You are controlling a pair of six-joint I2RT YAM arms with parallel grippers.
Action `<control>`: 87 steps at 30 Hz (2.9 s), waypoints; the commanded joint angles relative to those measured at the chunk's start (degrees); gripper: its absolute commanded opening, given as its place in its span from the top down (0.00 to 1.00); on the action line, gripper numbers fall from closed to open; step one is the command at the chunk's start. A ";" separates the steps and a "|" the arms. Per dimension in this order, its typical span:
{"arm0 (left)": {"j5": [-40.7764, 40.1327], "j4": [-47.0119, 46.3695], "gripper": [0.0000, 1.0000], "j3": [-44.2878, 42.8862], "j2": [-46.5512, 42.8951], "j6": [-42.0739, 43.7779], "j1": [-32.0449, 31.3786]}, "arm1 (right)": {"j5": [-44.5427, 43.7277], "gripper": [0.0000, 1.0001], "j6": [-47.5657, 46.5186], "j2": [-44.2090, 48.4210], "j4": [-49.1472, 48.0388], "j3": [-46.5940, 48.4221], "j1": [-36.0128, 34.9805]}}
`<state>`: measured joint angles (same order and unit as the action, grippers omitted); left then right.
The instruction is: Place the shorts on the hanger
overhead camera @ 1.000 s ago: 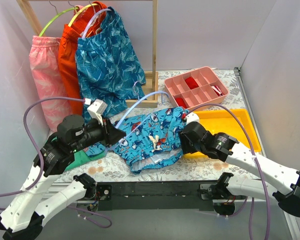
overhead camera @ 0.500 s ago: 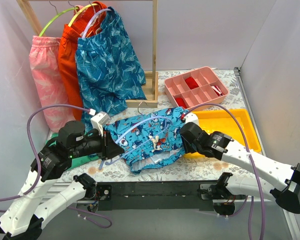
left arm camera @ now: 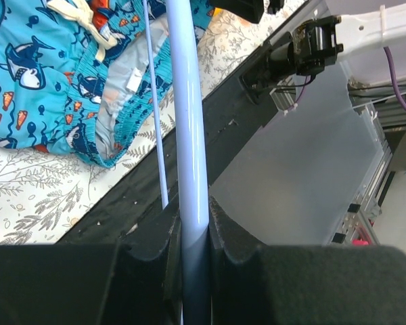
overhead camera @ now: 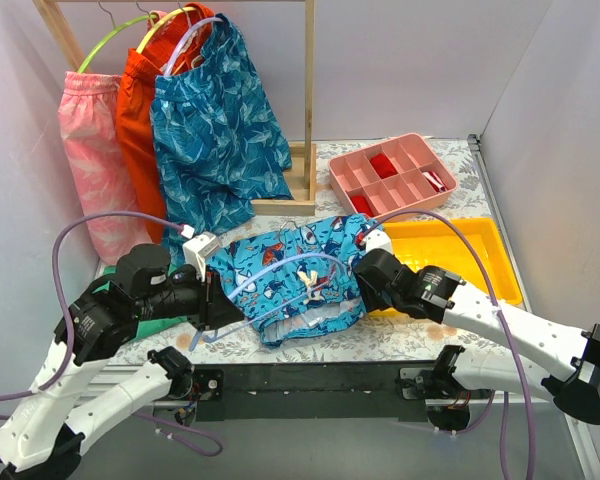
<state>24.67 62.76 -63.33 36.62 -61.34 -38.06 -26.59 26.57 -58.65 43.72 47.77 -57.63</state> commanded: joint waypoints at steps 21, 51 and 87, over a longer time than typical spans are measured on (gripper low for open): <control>-3.04 3.25 1.00 -4.08 5.21 2.19 -13.18 | -8.13 0.76 1.29 -7.52 1.54 3.73 -1.96; -12.54 -22.40 1.00 4.43 -2.61 2.72 -13.09 | -0.22 0.99 2.52 -18.34 2.68 33.86 -0.73; -20.09 -79.10 1.00 37.92 0.47 -0.09 -15.46 | 11.39 0.49 6.37 -13.51 -0.30 32.67 -1.00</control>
<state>6.79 -1.37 -28.25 37.56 -62.41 -52.56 -16.38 27.55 -77.34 48.82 86.30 -59.05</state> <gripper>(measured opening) 0.136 0.437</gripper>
